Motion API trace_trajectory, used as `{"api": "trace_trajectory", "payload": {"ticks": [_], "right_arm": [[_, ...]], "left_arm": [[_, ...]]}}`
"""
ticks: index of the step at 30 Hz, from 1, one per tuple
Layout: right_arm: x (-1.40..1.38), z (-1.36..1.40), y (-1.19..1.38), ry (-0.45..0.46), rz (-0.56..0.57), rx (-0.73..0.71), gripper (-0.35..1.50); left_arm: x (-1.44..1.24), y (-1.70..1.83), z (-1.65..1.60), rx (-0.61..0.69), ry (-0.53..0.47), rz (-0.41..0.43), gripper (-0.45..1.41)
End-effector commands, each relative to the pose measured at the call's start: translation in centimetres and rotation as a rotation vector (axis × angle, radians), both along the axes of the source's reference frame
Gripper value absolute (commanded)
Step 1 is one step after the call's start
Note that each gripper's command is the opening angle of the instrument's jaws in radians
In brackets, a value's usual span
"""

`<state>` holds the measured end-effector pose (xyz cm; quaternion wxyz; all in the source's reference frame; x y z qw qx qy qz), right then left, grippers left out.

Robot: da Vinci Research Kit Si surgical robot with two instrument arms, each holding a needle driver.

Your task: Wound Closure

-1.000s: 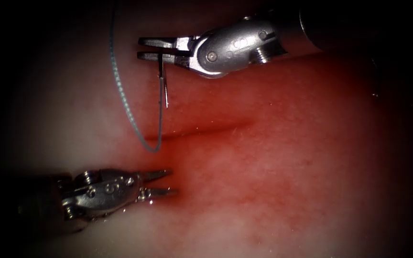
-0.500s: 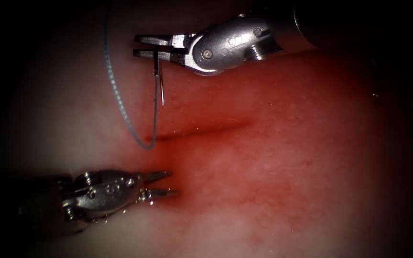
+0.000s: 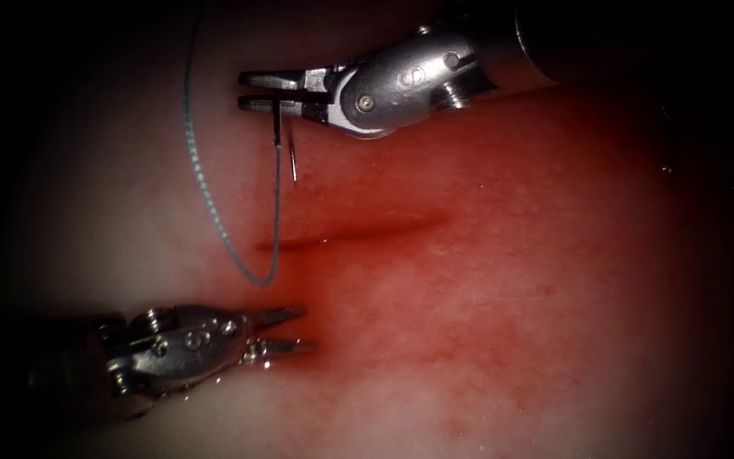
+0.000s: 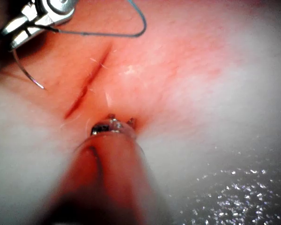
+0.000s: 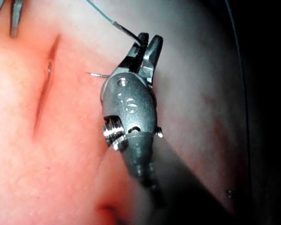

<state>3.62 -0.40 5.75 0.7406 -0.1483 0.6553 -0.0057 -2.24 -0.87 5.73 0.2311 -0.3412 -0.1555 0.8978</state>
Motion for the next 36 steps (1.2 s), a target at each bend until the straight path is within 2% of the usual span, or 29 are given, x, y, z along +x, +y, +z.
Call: {"api": "trace_trajectory", "payload": {"ticks": [1,6,22,28,36], "right_arm": [[0.09,0.07,-0.05,0.000,-0.005,0.000,-0.35],[0.10,0.17,-0.29,-0.010,-0.038,0.004,-0.35],[0.02,0.24,-0.69,-0.013,-0.056,0.100,-0.35],[0.02,0.30,-0.78,-0.024,-0.069,0.151,-0.35],[0.00,0.33,-0.77,-0.036,-0.067,0.217,-0.35]], "left_arm": [[-0.06,-0.02,0.06,0.000,-0.002,0.001,0.27],[-0.02,0.01,0.03,-0.002,0.003,0.000,0.27],[0.02,0.08,-0.02,-0.010,0.021,-0.012,0.29],[0.02,0.14,-0.04,-0.018,0.030,-0.025,0.29],[-0.03,0.15,0.01,-0.026,0.037,-0.035,0.29]]}}
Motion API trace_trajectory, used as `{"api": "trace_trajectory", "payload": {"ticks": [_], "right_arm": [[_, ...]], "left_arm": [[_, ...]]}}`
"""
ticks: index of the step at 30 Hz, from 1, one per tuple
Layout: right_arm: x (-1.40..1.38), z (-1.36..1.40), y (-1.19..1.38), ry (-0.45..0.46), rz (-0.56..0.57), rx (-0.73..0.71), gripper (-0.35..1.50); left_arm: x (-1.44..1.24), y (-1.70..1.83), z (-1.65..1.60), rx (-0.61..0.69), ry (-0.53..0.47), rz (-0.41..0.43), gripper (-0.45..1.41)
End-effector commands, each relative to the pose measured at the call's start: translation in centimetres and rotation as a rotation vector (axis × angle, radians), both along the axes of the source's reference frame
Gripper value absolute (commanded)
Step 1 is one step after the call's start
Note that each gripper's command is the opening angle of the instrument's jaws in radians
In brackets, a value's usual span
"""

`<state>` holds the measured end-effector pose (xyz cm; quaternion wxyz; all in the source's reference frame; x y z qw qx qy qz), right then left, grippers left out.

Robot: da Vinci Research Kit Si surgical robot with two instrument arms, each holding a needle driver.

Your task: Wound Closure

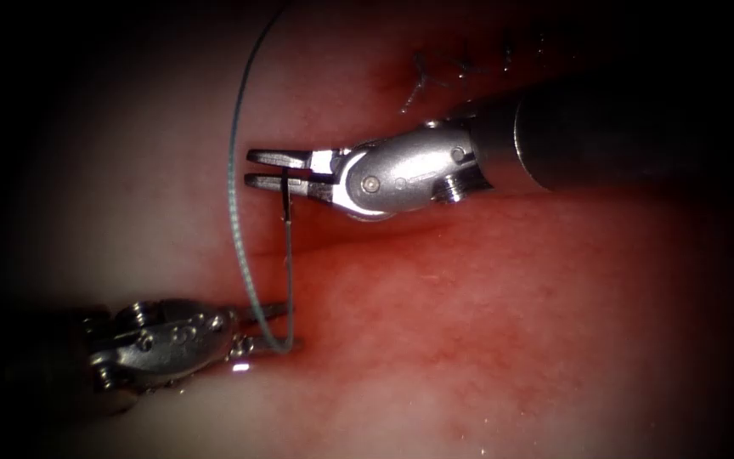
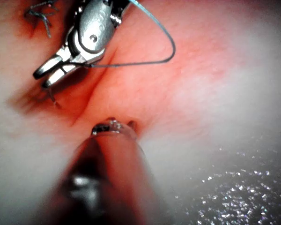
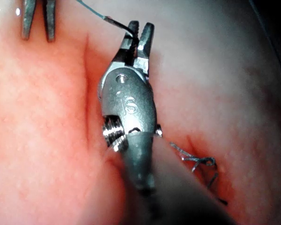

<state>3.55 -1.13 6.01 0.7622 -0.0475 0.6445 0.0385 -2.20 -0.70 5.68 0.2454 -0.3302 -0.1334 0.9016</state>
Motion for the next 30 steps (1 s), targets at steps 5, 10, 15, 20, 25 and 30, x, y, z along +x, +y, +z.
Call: {"api": "trace_trajectory", "payload": {"ticks": [5,10,15,20,25,30], "right_arm": [[0.07,0.18,-0.10,-0.035,-0.021,0.053,-0.35],[0.07,0.22,-0.06,-0.036,-0.014,0.075,-0.35],[0.06,0.08,0.09,-0.016,0.006,0.123,-0.35],[0.08,0.00,0.22,-0.012,0.022,0.168,-0.35],[0.16,0.00,0.27,-0.014,0.054,0.270,-0.35],[0.23,0.01,0.31,-0.033,0.078,0.397,-0.35]], "left_arm": [[-0.08,-0.03,0.12,-0.011,0.006,0.002,0.27],[-0.12,-0.11,0.30,-0.028,0.026,0.005,0.26],[-0.06,-0.27,0.62,0.005,0.096,0.075,0.31],[0.07,-0.38,0.88,0.050,0.144,0.104,0.32],[0.24,-0.47,1.00,0.097,0.200,0.143,0.32],[0.37,-0.52,0.97,0.120,0.224,0.176,0.32]]}}
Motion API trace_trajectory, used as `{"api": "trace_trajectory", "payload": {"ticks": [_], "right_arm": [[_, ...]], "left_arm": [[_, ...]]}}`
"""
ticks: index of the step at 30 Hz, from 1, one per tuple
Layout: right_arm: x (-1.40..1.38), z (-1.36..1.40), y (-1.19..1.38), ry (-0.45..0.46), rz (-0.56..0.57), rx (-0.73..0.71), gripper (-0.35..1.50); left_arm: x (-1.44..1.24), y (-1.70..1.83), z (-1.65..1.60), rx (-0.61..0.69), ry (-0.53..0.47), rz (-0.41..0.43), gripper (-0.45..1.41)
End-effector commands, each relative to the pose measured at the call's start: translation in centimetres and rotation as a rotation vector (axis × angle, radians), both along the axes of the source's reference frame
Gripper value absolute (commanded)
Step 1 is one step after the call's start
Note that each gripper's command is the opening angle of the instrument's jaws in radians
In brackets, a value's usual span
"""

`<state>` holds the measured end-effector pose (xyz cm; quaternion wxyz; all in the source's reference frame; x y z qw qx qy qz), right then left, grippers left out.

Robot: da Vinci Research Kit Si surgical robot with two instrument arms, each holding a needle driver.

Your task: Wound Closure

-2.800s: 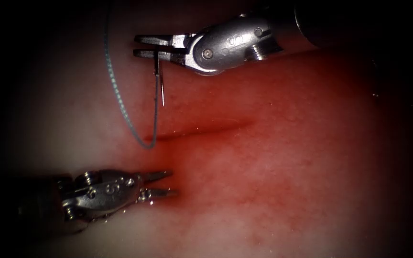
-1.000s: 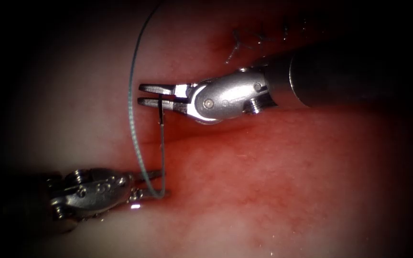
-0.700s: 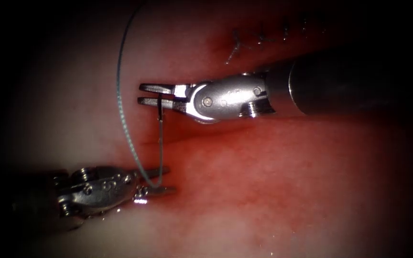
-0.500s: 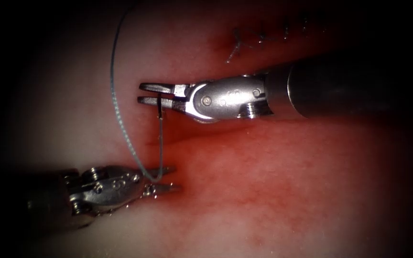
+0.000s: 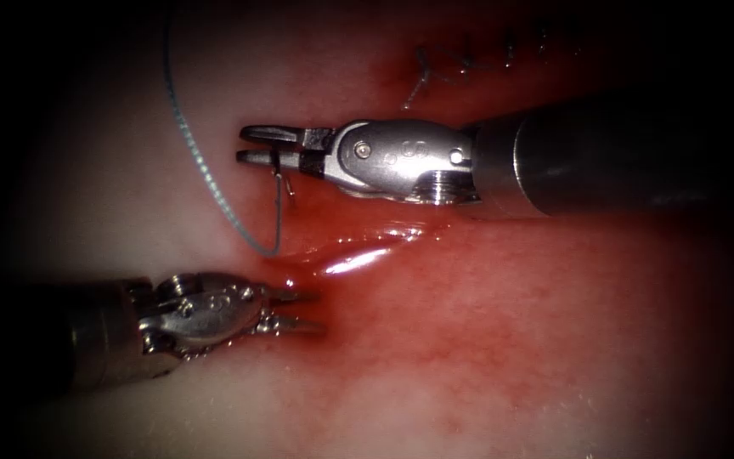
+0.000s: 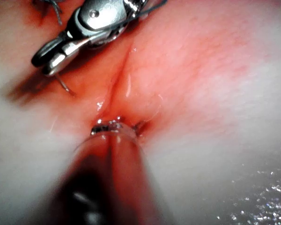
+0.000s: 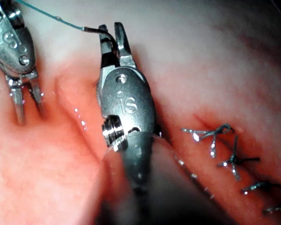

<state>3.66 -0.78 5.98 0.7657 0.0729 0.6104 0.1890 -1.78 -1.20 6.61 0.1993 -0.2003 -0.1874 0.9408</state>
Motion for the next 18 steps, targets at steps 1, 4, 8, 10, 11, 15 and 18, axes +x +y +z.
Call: {"api": "trace_trajectory", "payload": {"ticks": [1,4,8,10,11,15,18], "right_arm": [[0.13,0.04,-0.02,-0.004,0.004,0.051,-0.35],[0.16,0.06,0.04,-0.026,0.016,0.169,-0.35],[0.16,0.07,0.12,-0.039,0.064,0.246,-0.35],[0.14,0.06,0.18,-0.051,0.110,0.309,-0.35],[0.13,0.07,0.19,-0.054,0.114,0.310,-0.35],[0.12,0.05,0.23,-0.050,0.153,0.356,-0.35],[0.12,0.04,0.25,-0.040,0.173,0.421,-0.35]], "left_arm": [[-0.03,-0.03,0.03,0.002,0.005,0.007,0.32],[-0.02,-0.05,0.01,0.006,0.008,0.013,0.32],[-0.03,-0.09,-0.01,0.012,0.019,0.021,0.32],[-0.03,-0.11,-0.02,0.016,0.019,0.022,0.32],[-0.04,-0.12,-0.03,0.016,0.019,0.022,0.32],[-0.05,-0.13,-0.04,0.020,0.018,0.022,0.32],[-0.05,-0.13,-0.04,0.020,0.018,0.022,0.32]]}}
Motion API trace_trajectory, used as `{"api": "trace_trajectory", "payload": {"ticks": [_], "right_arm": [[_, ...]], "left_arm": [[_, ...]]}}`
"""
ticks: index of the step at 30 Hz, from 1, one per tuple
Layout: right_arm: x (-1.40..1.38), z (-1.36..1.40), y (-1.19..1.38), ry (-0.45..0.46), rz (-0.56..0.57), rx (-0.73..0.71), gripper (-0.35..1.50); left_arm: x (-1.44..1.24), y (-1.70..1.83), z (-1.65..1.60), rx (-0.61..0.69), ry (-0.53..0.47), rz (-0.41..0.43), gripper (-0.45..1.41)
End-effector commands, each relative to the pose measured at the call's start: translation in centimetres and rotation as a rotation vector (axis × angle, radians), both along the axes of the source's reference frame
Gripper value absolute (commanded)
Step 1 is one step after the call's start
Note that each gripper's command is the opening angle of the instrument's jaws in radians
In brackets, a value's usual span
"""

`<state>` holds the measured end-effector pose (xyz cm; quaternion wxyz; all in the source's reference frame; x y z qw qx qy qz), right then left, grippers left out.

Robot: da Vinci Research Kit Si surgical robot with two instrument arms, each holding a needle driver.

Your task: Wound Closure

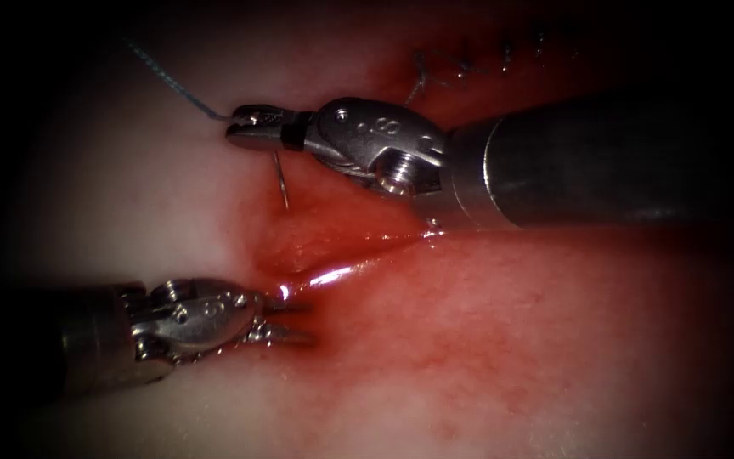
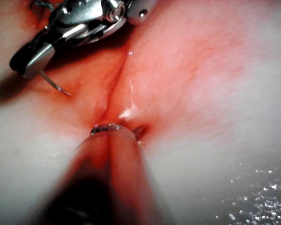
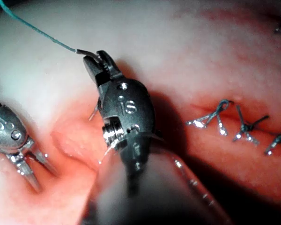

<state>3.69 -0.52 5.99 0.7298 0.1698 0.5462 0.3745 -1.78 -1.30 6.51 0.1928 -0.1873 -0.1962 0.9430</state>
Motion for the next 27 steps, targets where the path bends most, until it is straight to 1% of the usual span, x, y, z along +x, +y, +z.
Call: {"api": "trace_trajectory", "payload": {"ticks": [1,4,5,6,7,12,20,27], "right_arm": [[0.09,0.03,-0.02,0.006,0.003,0.012,-0.35],[0.10,0.02,-0.06,0.017,0.024,0.133,-0.35],[0.10,0.02,-0.06,0.017,0.024,0.133,-0.35],[0.11,0.01,-0.10,0.018,0.032,0.203,-0.35],[0.11,0.00,-0.11,0.018,0.033,0.234,-0.35],[0.14,-0.02,-0.20,0.020,0.004,0.343,-0.35],[0.16,-0.08,-0.37,0.004,-0.031,0.463,-0.35],[0.21,-0.13,-0.52,-0.002,-0.083,0.508,-0.35]], "left_arm": [[-0.06,-0.03,0.06,0.001,-0.002,0.000,0.32],[-0.06,-0.02,0.06,0.002,-0.002,0.001,0.32],[-0.06,-0.02,0.06,0.002,-0.002,0.001,0.32],[-0.06,-0.02,0.06,0.002,-0.003,0.001,0.32],[-0.06,-0.02,0.05,0.002,-0.003,0.001,0.32],[-0.04,0.00,0.04,0.005,-0.005,0.003,0.32],[0.01,0.03,0.00,0.010,-0.011,0.010,0.32],[0.04,0.05,-0.02,0.012,-0.013,0.013,0.32]]}}
